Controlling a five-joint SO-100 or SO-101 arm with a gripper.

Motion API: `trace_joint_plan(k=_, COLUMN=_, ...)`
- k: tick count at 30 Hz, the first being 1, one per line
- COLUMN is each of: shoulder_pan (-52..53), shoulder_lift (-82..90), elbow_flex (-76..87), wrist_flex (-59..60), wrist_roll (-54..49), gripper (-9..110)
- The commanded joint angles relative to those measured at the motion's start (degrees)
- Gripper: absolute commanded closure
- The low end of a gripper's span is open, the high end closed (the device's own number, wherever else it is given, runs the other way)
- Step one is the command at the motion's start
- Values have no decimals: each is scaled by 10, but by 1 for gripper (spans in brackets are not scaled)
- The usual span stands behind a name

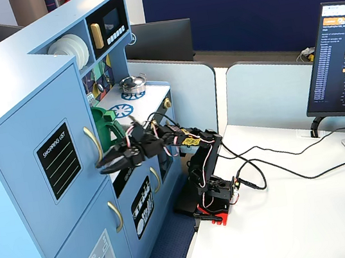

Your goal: Close the left cabinet door

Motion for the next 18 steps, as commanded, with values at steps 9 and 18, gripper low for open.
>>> trace_joint_plan(k=9, shoulder_pan=42, shoulder_lift=5, elbow_flex=-13, wrist_flex=-14, wrist_roll=11, gripper=102)
trace_joint_plan(k=18, shoulder_pan=-50, shoulder_lift=169, elbow_flex=112, wrist_flex=112, wrist_roll=16, gripper=102)
